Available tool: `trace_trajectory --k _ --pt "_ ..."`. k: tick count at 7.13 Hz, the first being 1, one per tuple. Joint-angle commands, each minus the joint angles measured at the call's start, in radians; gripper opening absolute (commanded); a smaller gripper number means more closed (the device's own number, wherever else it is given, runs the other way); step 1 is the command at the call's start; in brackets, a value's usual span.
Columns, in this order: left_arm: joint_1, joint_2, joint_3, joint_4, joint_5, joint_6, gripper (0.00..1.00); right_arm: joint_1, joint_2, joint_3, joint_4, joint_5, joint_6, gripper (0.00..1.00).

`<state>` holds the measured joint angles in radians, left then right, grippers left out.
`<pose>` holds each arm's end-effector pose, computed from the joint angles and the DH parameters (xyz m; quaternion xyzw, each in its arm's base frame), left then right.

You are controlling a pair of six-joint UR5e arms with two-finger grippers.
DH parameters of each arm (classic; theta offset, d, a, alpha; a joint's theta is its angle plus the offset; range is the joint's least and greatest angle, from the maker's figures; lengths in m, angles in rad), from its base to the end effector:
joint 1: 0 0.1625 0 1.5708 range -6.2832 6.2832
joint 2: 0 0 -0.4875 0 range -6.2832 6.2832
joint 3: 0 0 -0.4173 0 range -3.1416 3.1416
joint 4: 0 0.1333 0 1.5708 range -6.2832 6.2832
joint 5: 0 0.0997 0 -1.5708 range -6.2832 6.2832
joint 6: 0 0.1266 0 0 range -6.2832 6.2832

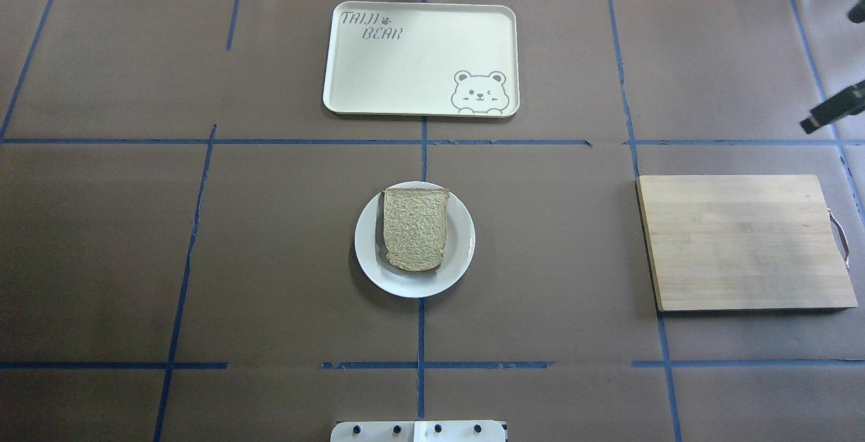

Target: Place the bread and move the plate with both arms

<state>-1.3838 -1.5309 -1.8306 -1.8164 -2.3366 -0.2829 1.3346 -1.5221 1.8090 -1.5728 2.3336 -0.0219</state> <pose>0.0515 -0.5173 0.5954 0.1234 0.4034 0.0428 0.9057 -0.0831 -0.5410 0.5911 0.0916 -0.3804 -0.1706 0.9043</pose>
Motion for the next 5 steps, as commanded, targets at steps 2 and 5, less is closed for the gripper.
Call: trace_trajectory --k 2,5 --pt "0.248 -0.014 -0.007 -0.262 -0.052 -0.297 1.0 0.224 -0.226 0.001 -0.001 0.027 -0.231 0.99" --pt "0.444 -0.142 0.014 -0.592 0.062 -0.996 1.0 0.23 -0.234 0.003 -0.019 0.024 -0.201 1.0"
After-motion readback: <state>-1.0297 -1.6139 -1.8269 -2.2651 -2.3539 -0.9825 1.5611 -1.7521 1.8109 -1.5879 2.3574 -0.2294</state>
